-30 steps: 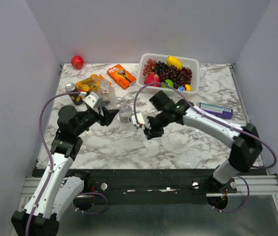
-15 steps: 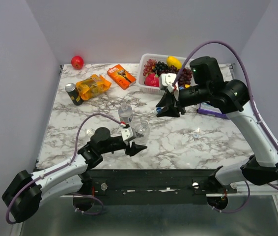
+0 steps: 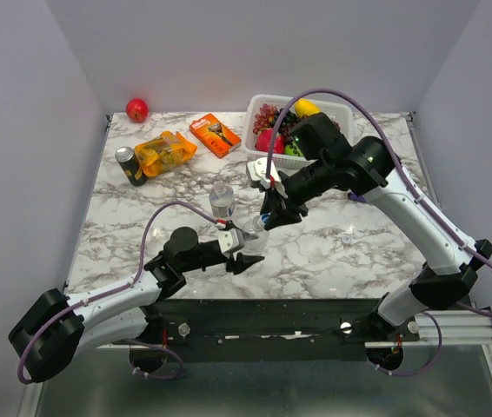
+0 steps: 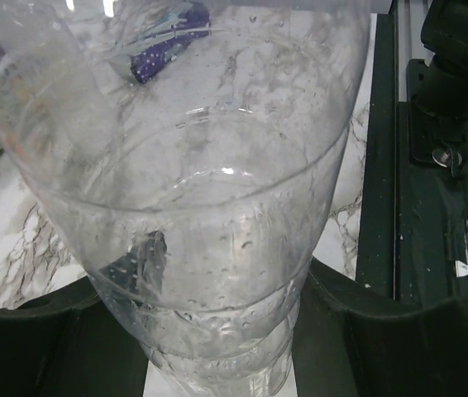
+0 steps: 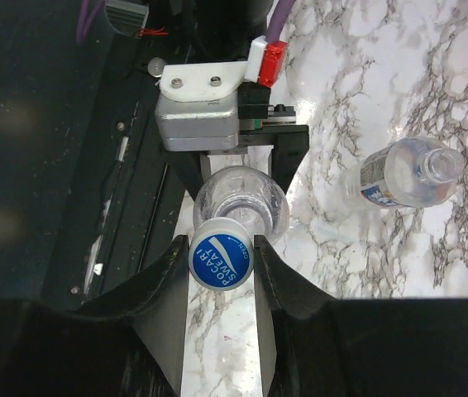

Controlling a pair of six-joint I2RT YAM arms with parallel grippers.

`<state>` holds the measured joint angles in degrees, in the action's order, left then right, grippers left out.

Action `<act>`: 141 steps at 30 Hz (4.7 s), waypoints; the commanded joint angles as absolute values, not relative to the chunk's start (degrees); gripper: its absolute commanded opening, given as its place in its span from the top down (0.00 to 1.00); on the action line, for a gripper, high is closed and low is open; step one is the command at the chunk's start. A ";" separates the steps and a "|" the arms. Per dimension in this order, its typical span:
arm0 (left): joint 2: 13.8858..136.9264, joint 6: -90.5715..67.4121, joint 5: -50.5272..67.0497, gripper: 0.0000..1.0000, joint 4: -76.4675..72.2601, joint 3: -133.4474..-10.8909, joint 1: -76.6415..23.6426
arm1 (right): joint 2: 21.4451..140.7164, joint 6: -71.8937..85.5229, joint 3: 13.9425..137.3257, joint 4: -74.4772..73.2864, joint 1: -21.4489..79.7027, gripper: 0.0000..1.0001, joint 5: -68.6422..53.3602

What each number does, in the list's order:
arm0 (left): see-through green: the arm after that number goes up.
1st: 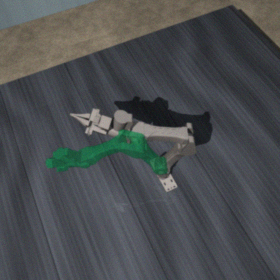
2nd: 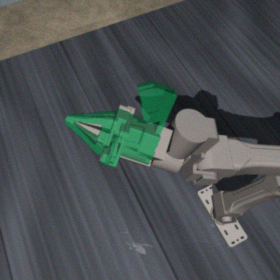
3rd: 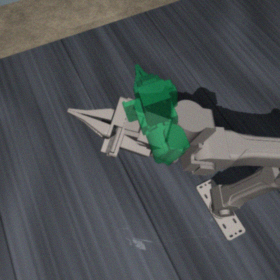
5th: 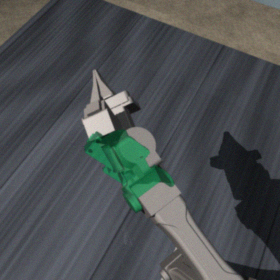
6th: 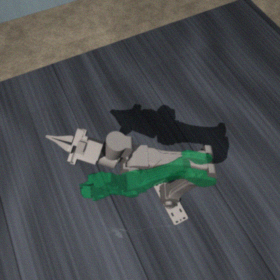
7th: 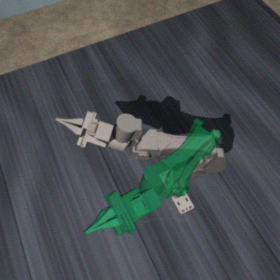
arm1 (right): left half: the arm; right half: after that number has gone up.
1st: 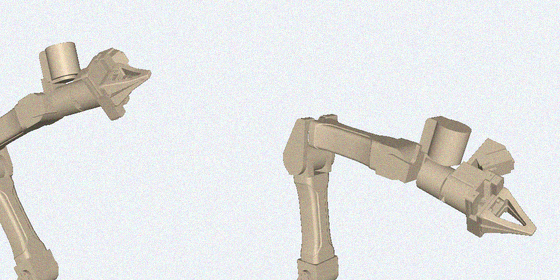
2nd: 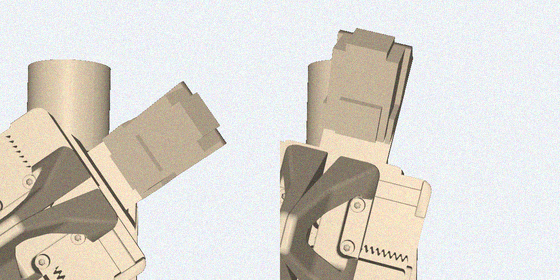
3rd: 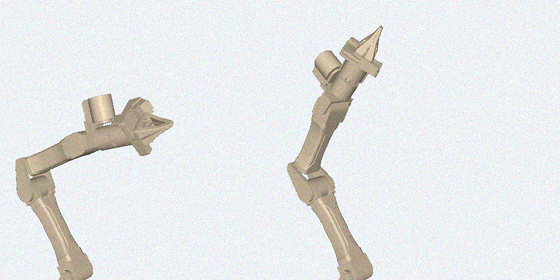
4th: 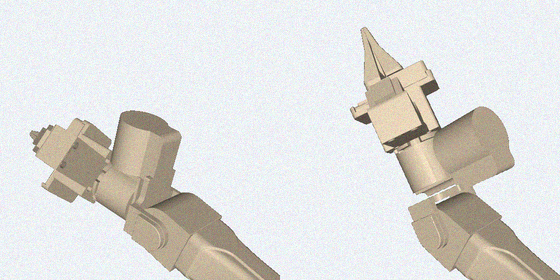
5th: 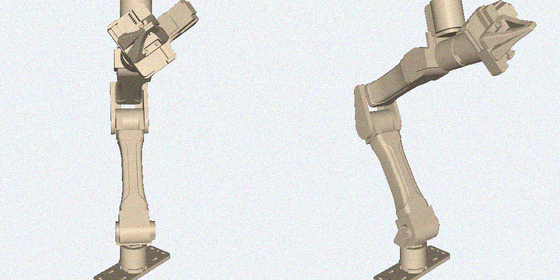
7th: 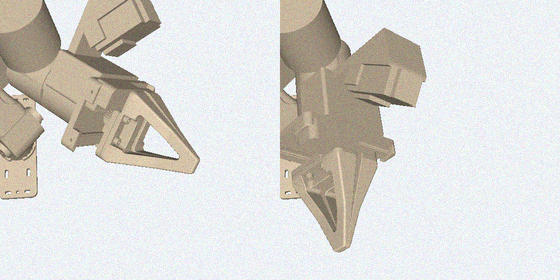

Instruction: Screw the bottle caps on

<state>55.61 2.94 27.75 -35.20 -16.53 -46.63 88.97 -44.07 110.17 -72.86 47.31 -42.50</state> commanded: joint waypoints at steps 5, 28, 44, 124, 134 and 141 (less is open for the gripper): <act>55.99 6.85 27.33 1.00 -38.58 -17.49 -47.02 | 90.96 -47.55 111.80 -73.48 48.69 0.69 -37.01; 54.84 9.32 24.43 1.00 -41.22 -16.00 -47.02 | 95.45 -55.73 113.82 -85.61 51.24 0.62 -34.46; 54.75 8.09 26.19 1.00 -37.88 -14.76 -46.93 | 90.27 -52.38 113.29 -78.40 51.24 0.01 -31.81; 54.67 -3.43 31.03 1.00 -35.16 -18.46 -41.31 | 87.01 -46.75 108.20 -64.77 52.03 0.01 -31.73; 54.40 -9.84 29.09 1.00 -35.24 -19.16 -40.78 | 86.22 -49.13 104.86 -66.36 52.73 0.00 -28.22; 54.05 -12.74 28.13 1.00 -36.04 -19.51 -39.20 | 85.25 -47.21 100.73 -65.22 52.73 0.00 -23.74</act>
<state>54.65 -9.58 29.32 -33.69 -17.58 -40.53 86.78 -48.62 103.04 -64.18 52.45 -26.96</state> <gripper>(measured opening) 0.623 0.995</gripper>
